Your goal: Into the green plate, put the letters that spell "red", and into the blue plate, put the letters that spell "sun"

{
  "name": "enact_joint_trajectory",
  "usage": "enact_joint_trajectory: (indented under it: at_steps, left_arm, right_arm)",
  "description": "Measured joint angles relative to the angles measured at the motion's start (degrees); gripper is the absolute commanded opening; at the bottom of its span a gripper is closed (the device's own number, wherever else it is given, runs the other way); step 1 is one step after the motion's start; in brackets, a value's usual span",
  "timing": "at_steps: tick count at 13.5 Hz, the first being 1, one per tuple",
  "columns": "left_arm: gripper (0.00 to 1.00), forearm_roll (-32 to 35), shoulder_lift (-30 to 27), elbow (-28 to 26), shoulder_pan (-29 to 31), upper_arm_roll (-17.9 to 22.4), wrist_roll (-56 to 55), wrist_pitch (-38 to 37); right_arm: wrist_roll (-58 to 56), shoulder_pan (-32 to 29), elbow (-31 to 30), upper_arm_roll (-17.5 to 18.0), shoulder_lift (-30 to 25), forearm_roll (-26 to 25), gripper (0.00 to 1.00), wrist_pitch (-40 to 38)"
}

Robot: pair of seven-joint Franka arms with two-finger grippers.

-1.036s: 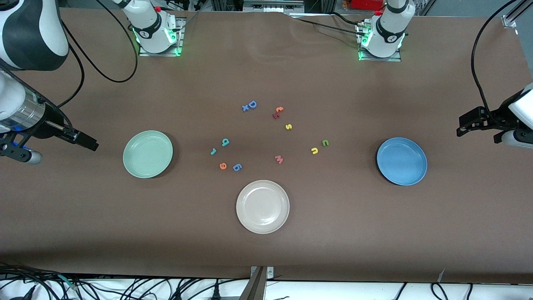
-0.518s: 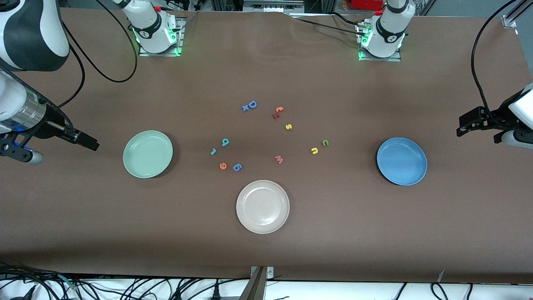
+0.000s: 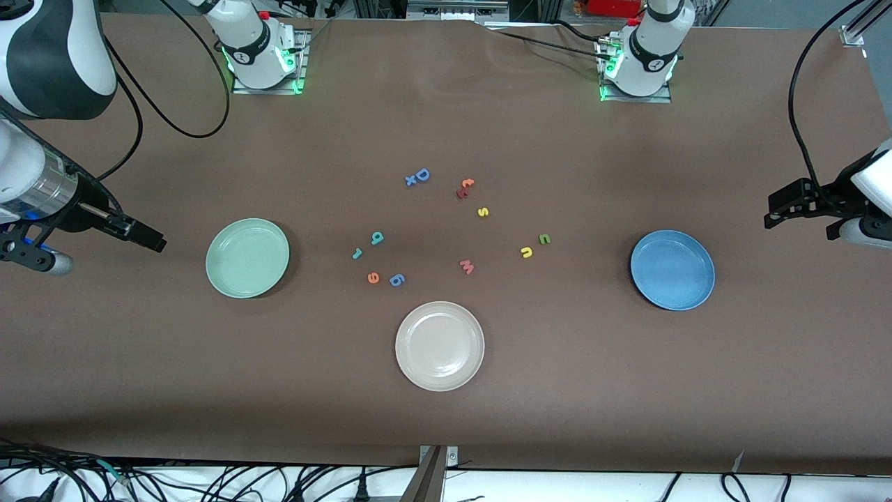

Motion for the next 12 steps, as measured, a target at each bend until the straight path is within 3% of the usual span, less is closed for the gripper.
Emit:
enact_joint_trajectory:
  at_steps: [12]
  left_arm:
    - [1.00, 0.00, 0.00, 0.00, 0.00, 0.00, 0.00, -0.53]
  right_arm:
    - [3.47, 0.00, -0.56, 0.67, 0.05, 0.32, 0.99, -0.18]
